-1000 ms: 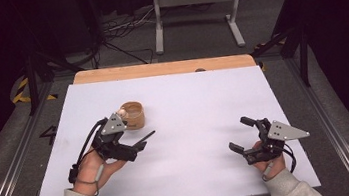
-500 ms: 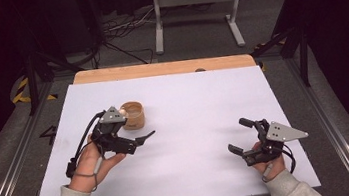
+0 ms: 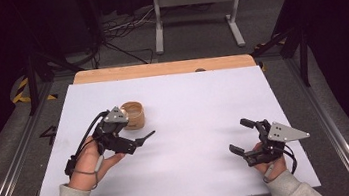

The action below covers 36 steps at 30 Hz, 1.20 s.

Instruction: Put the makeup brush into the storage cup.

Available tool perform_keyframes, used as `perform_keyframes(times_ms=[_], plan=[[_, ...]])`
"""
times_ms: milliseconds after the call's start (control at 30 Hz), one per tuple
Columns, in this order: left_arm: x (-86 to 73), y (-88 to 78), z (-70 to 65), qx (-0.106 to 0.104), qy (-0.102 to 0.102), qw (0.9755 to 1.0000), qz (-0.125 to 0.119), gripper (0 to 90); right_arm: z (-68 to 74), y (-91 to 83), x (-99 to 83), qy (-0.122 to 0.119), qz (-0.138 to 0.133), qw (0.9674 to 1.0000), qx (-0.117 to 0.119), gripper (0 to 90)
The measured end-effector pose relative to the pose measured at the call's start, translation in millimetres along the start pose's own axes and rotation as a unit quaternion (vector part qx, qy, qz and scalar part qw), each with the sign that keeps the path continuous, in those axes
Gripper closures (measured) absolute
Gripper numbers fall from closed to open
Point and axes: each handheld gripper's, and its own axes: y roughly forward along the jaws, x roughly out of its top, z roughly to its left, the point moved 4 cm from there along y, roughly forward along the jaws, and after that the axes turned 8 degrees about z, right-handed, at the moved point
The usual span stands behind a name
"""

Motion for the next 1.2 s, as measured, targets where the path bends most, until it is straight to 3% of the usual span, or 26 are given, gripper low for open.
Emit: perform_keyframes(times_ms=[233, 300, 567, 933, 1200], plan=[[-2.5, 10.7, 4.5, -0.002, 0.005, 0.9993, 0.036, 17.6, 0.0, -2.1, -0.5, 0.001, 0.001, 1.0, -0.003, 3.1], [-3.8, 13.6, 6.0, -0.002, 0.01, 0.9992, 0.04, 18.6, 0.1, -2.4, -0.7, -0.001, 0.003, 1.0, -0.004, 3.1], [-9.9, 26.4, 15.3, -0.018, -0.004, 0.9981, 0.058, 16.2, -0.1, -2.5, -1.0, -0.001, 0.004, 1.0, -0.003, 3.1], [-16.3, 40.0, 19.6, -0.019, -0.009, 0.9958, 0.089, 23.5, -0.1, -2.3, -1.1, -0.002, 0.006, 1.0, -0.002, 3.3], [-18.9, 47.8, 19.1, -0.033, 0.002, 0.9939, 0.105, 28.8, -1.3, -2.4, -2.0, 0.002, 0.007, 1.0, -0.002, 3.5]])
